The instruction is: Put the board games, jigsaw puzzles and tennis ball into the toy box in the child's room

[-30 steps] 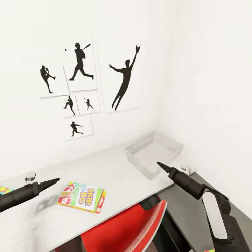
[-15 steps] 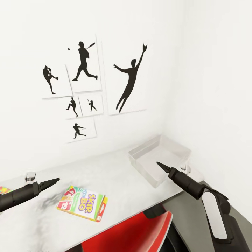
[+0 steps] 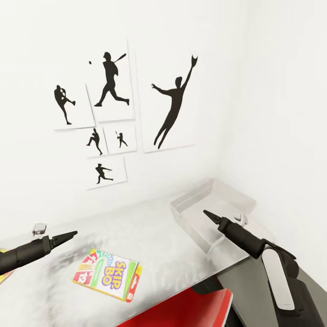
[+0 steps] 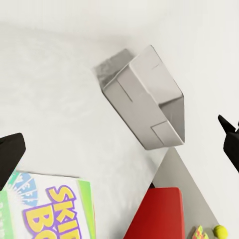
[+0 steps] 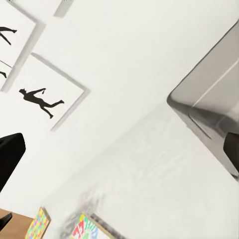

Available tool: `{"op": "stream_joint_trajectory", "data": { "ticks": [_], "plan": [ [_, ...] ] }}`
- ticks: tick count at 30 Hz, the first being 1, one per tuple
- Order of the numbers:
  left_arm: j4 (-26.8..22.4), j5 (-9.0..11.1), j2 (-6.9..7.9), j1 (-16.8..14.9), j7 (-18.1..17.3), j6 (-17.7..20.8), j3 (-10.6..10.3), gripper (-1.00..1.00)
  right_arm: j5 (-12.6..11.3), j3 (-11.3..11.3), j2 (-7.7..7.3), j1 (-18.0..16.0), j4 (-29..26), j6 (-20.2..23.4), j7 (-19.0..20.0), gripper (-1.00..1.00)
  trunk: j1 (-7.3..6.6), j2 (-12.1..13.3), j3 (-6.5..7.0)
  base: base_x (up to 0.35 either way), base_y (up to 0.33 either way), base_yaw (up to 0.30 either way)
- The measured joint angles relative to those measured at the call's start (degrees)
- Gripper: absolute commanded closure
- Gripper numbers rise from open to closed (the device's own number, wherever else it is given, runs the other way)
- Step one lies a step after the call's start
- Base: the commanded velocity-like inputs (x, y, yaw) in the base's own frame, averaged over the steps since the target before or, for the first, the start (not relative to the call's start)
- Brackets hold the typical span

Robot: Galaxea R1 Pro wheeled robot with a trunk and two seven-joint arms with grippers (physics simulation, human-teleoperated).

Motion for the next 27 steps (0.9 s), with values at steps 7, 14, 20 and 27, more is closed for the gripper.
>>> {"op": "stream_joint_trajectory", "data": {
  "ticks": [7,14,20,27],
  "plan": [
    [0.0,0.0,0.0,0.0,0.0,0.01,0.0,-1.0,0.0,0.01,0.0,0.0,0.04,0.0,-0.07,-1.0,0.0,0.0,0.0,0.091,0.0,0.0],
    [0.0,0.0,0.0,0.0,0.0,-0.04,0.0,-1.0,-0.02,0.0,0.0,0.0,0.05,-0.01,-0.15,-1.0,0.0,0.0,0.0,0.105,0.0,0.0],
    [0.0,0.0,0.0,0.0,0.0,-0.04,0.0,-1.0,-0.03,0.01,0.0,0.0,0.08,0.0,-0.14,-1.0,0.01,0.0,0.0,0.016,0.0,0.0],
    [0.0,0.0,-0.01,0.0,0.0,-0.05,0.0,-1.0,-0.05,0.02,0.0,0.0,0.25,0.0,-0.16,-1.0,0.01,0.0,0.0,0.002,0.0,0.0]
  ]
}}
